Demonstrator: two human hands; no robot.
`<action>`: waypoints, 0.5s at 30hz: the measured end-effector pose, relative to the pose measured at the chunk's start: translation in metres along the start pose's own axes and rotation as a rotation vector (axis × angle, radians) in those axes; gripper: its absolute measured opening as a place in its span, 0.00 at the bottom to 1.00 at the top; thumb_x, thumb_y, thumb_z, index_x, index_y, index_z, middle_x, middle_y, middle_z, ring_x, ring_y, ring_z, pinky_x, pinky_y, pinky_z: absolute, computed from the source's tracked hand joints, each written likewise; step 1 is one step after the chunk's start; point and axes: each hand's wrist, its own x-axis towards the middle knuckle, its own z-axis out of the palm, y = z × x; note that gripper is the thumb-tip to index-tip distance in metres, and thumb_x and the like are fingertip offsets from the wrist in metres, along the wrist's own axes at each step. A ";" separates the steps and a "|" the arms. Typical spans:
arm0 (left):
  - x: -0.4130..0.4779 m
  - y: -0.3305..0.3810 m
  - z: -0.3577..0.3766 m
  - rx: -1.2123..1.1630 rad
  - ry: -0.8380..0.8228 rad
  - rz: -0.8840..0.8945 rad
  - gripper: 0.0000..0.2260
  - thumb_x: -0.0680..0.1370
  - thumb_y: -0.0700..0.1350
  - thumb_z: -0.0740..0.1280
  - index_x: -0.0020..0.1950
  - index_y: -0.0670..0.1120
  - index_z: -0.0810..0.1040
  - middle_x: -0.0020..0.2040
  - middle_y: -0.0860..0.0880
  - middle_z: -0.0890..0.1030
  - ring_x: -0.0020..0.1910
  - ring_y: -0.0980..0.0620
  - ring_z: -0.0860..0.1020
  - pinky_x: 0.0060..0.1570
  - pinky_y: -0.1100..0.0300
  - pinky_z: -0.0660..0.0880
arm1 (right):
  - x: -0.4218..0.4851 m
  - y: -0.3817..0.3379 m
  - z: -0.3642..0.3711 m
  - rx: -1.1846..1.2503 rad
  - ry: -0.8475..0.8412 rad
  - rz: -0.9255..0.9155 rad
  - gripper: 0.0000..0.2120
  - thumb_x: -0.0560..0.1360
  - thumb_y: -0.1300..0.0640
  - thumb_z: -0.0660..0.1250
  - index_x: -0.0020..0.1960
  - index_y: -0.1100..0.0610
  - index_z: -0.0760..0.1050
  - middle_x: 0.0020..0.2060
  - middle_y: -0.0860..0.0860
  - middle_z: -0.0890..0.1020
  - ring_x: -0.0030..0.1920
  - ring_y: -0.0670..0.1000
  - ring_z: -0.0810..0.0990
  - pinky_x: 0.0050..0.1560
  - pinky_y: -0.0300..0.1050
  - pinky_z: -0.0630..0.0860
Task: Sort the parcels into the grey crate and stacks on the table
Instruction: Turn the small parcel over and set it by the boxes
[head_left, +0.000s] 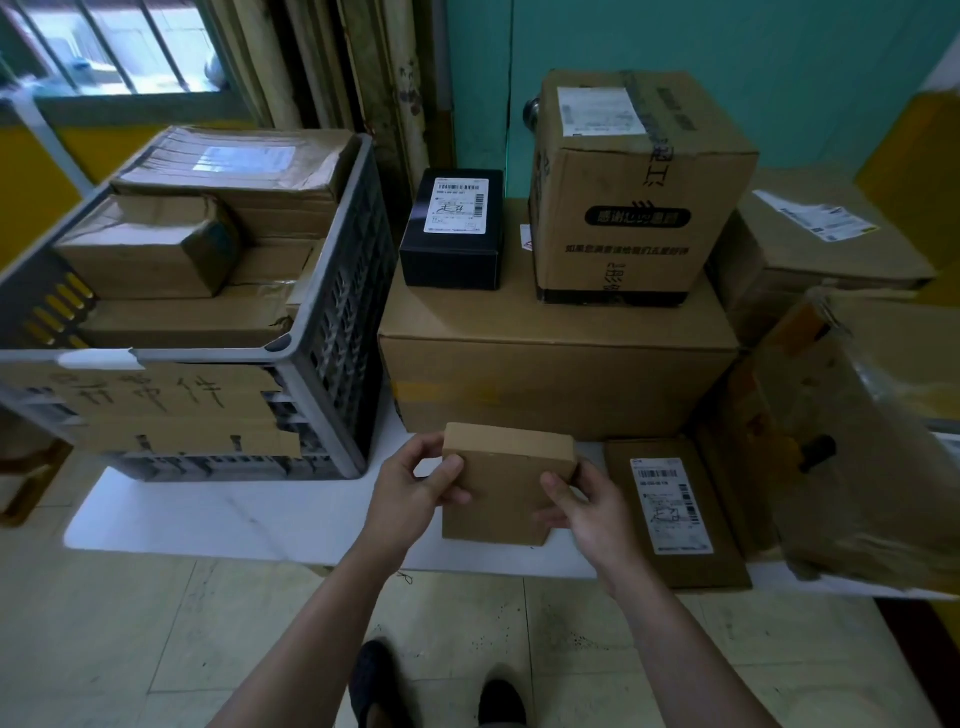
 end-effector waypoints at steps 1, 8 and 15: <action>0.000 0.000 -0.001 0.013 0.008 0.006 0.09 0.81 0.39 0.67 0.61 0.49 0.78 0.56 0.46 0.79 0.33 0.49 0.82 0.43 0.58 0.82 | 0.001 0.000 0.000 -0.010 -0.002 0.004 0.08 0.78 0.59 0.67 0.55 0.49 0.76 0.52 0.49 0.82 0.41 0.55 0.85 0.36 0.38 0.80; 0.000 -0.001 -0.003 0.023 0.047 0.012 0.08 0.82 0.39 0.65 0.56 0.52 0.78 0.51 0.49 0.79 0.30 0.51 0.79 0.41 0.59 0.81 | 0.000 -0.002 0.003 -0.062 -0.003 0.004 0.10 0.79 0.59 0.67 0.53 0.43 0.75 0.51 0.42 0.81 0.37 0.54 0.85 0.39 0.43 0.83; 0.001 -0.004 -0.003 0.039 0.038 0.029 0.11 0.81 0.37 0.66 0.57 0.52 0.78 0.55 0.50 0.80 0.32 0.53 0.80 0.41 0.61 0.80 | -0.002 -0.007 0.004 -0.042 0.002 -0.006 0.14 0.79 0.63 0.67 0.51 0.43 0.75 0.49 0.43 0.81 0.40 0.55 0.84 0.36 0.39 0.81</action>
